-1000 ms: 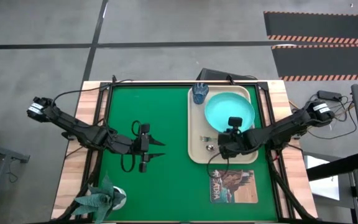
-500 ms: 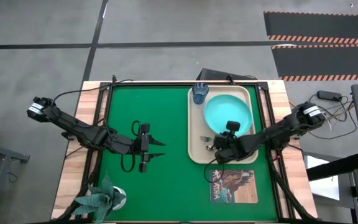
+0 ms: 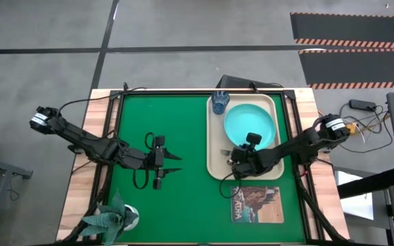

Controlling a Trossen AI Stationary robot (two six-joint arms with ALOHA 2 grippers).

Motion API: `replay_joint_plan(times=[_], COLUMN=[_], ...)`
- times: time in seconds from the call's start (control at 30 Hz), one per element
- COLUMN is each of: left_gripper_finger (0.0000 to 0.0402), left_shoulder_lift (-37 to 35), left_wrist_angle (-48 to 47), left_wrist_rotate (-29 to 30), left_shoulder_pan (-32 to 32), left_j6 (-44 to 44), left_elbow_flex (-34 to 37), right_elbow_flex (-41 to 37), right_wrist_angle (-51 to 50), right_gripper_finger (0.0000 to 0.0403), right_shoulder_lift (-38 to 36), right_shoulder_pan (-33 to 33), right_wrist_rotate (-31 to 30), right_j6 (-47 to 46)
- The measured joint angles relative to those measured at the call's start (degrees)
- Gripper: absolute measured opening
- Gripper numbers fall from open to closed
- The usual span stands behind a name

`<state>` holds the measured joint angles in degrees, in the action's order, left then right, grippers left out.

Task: Pick and place plate/cup/fork/spoon on tray
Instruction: Put the blue plate on the center of the white serving tray

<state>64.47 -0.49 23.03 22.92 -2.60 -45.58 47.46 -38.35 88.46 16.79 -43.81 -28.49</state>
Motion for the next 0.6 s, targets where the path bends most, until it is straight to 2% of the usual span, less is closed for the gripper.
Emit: replay_joint_plan(times=[0.3, 0.6], left_gripper_finger=[0.0149, 0.0149], left_shoulder_lift=[0.00, 0.00], left_wrist_angle=[0.00, -0.05], left_wrist_rotate=[0.00, 0.00], left_shoulder_pan=[-0.04, -0.02], left_j6=[0.01, 0.03], left_elbow_flex=[0.02, 0.04], right_elbow_flex=[0.01, 0.13], right_wrist_angle=[0.67, 4.46], right_gripper_finger=[0.0013, 0.0013], right_shoulder_lift=[3.18, 2.82], right_shoulder_pan=[-1.41, -2.24], right_wrist_rotate=[0.14, 0.31], right_j6=[0.12, 2.64])
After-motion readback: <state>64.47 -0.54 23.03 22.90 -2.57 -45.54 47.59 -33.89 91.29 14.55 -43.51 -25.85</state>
